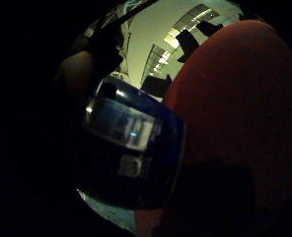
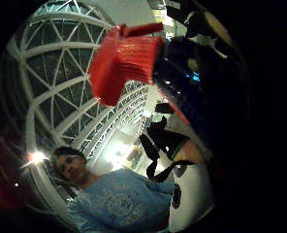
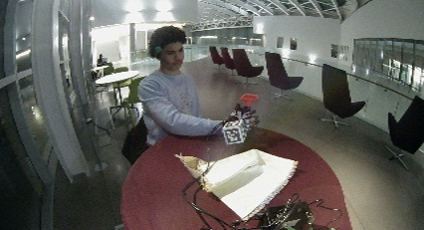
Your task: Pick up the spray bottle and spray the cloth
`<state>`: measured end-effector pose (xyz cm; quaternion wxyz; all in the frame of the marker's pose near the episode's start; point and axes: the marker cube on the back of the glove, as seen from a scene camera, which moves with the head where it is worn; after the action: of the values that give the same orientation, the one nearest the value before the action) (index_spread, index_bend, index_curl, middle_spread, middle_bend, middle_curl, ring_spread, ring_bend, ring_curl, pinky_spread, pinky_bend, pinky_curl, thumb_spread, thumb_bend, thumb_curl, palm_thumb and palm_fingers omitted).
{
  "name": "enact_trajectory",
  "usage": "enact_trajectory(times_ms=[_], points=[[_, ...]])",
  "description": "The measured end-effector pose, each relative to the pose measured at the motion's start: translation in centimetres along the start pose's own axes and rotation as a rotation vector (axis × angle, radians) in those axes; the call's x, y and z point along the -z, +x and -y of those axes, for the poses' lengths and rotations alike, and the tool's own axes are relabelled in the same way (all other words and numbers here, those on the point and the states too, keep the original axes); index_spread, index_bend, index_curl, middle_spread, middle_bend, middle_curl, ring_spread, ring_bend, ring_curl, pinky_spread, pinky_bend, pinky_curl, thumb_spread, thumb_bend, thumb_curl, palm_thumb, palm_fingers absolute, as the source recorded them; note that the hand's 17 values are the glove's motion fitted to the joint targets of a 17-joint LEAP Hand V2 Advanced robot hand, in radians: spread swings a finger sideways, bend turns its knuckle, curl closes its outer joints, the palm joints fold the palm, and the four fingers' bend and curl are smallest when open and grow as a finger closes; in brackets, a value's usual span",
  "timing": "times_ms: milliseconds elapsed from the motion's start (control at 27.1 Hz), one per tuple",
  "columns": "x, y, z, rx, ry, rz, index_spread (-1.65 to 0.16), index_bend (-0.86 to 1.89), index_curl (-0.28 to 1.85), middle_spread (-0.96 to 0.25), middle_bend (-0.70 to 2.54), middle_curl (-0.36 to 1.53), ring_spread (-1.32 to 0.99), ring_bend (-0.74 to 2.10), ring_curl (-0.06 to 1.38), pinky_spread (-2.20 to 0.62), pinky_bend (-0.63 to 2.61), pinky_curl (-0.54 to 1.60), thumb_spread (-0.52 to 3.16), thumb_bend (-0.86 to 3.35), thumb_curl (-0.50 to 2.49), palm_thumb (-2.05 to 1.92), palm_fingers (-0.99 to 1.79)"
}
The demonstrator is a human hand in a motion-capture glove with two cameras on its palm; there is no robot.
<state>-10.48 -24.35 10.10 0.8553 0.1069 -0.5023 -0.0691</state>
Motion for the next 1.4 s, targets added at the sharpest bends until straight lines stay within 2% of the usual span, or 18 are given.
enact_trajectory(times_ms=[148, 517, 997, 1182, 1403], points=[[3.8, -2.0, -1.1, 0.042, -0.001, -0.087, -0.35, 0.08, 0.30, -0.08, 0.29, 0.45, -0.06, 0.39, 0.37, 0.22, 0.19, 0.26, 0.90, -0.04, 0.33, 0.59, 0.72], [16.3, -8.8, -6.5, 0.122, 0.017, -0.495, -0.35, 0.09, 0.25, -0.07, 0.33, 0.45, -0.05, 0.45, 0.38, 0.21, 0.18, 0.28, 0.94, -0.02, 0.33, 0.60, 0.76], [34.1, -10.0, -17.6, -0.114, 0.232, -0.861, -0.36, 0.11, 0.24, -0.07, 0.33, 0.44, -0.04, 0.45, 0.38, 0.21, 0.19, 0.30, 0.99, -0.01, 0.37, 0.73, 0.78], [37.6, -8.9, -20.9, -0.212, 0.257, -0.952, -0.35, 0.11, 0.24, -0.07, 0.34, 0.44, -0.04, 0.44, 0.37, 0.20, 0.18, 0.30, 1.00, -0.02, 0.37, 0.75, 0.79], [38.8, -8.4, -22.6, -0.245, 0.277, -0.967, -0.35, 0.13, 0.25, -0.07, 0.32, 0.44, -0.04, 0.44, 0.37, 0.20, 0.18, 0.30, 1.00, -0.02, 0.38, 0.76, 0.79]])
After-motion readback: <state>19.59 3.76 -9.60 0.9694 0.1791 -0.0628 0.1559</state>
